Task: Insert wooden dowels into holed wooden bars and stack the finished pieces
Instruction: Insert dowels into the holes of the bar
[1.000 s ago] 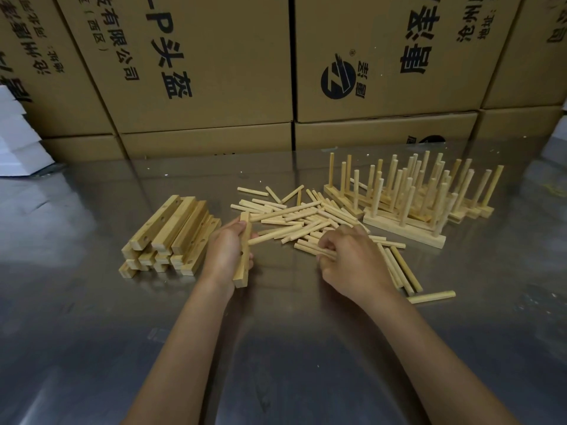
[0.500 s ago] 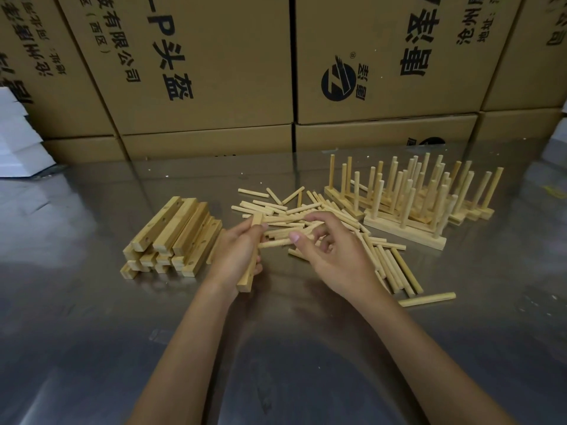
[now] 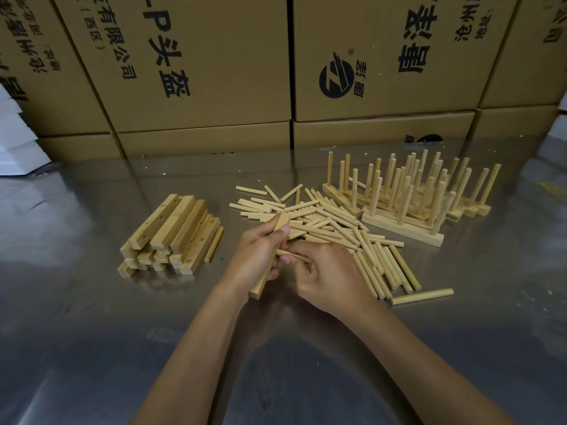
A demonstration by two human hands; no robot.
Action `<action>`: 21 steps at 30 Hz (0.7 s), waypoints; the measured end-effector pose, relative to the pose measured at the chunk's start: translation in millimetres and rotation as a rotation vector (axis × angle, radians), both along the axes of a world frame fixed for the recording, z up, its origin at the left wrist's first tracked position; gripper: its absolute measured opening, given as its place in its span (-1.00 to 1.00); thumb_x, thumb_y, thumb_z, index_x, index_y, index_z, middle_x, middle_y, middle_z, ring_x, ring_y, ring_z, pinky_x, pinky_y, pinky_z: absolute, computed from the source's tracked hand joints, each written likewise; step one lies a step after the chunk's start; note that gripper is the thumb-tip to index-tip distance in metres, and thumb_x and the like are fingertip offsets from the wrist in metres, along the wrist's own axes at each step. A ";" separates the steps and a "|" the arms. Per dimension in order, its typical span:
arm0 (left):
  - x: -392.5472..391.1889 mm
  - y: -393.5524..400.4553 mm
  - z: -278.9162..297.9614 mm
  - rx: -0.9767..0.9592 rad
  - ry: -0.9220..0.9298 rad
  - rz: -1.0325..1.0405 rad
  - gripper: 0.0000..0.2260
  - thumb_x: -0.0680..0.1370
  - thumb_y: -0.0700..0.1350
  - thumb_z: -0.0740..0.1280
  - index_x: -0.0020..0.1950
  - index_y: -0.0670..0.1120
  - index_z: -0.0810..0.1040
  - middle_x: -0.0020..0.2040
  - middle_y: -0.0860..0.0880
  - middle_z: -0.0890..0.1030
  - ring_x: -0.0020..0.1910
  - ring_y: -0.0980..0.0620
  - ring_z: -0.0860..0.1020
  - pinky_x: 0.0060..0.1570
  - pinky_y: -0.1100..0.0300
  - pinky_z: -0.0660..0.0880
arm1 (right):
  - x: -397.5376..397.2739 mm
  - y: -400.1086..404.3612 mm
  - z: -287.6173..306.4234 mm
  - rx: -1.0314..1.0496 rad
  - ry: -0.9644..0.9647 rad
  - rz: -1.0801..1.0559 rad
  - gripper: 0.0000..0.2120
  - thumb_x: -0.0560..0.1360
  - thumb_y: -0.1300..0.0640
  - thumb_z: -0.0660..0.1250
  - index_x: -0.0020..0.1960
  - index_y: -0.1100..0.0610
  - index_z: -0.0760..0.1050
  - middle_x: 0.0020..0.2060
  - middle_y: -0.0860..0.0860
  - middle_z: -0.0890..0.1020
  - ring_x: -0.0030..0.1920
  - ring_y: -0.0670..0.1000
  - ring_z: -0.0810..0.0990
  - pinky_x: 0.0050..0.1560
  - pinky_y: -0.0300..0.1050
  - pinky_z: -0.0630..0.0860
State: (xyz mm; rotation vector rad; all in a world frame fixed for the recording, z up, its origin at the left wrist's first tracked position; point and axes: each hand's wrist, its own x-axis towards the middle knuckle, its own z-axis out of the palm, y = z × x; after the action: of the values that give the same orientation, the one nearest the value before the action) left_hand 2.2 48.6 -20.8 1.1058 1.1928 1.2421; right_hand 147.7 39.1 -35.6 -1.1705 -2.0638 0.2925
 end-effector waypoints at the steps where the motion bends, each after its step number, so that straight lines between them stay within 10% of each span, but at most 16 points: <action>1: 0.8 0.4 -0.6 -0.005 0.008 0.003 -0.77 0.64 -0.12 0.31 0.29 -0.03 0.59 -0.26 -0.04 0.43 -0.48 0.11 0.41 -0.52 0.24 0.20 | 0.4 -0.8 -0.1 -0.005 -0.004 -0.003 -0.85 0.53 0.01 0.30 0.05 -0.09 0.61 -0.54 -0.24 0.38 -0.48 -0.21 0.37 -0.41 -0.23 0.24; 10: 1.7 3.7 -1.4 -0.001 -0.005 0.034 -0.71 0.63 -0.11 0.32 0.36 0.02 0.55 -0.25 -0.04 0.46 -0.46 0.11 0.43 -0.50 0.22 0.24 | -0.2 4.8 4.1 -0.022 0.001 0.018 -0.84 0.50 -0.06 0.26 -0.03 -0.11 0.61 -0.34 -0.16 0.59 -0.33 -0.12 0.48 -0.31 -0.10 0.44; 16: -9.3 9.0 -0.5 -0.050 -0.013 0.170 -0.81 0.64 -0.11 0.31 0.23 -0.04 0.61 -0.17 -0.13 0.51 -0.49 0.08 0.38 -0.49 0.23 0.25 | -2.8 6.0 8.4 0.096 0.176 -0.001 -0.88 0.48 0.07 0.37 0.01 0.03 0.59 -0.06 -0.17 0.52 0.06 -0.09 0.47 0.11 -0.14 0.41; 21: -29.7 15.2 -2.7 -0.075 -0.073 0.357 -0.77 0.65 -0.11 0.29 0.30 -0.05 0.57 -0.25 -0.02 0.46 -0.44 0.08 0.34 -0.58 0.26 0.30 | 13.2 9.4 15.1 0.123 0.157 -0.250 -0.95 0.45 0.19 0.30 -0.13 0.07 0.53 -0.16 -0.10 0.52 -0.04 -0.04 0.47 -0.05 -0.13 0.42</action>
State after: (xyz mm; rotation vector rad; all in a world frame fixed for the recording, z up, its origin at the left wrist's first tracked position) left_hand -27.5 63.7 -23.5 0.8067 1.4098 1.4802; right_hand 160.9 48.5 -20.5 -1.2719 -1.7533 0.1299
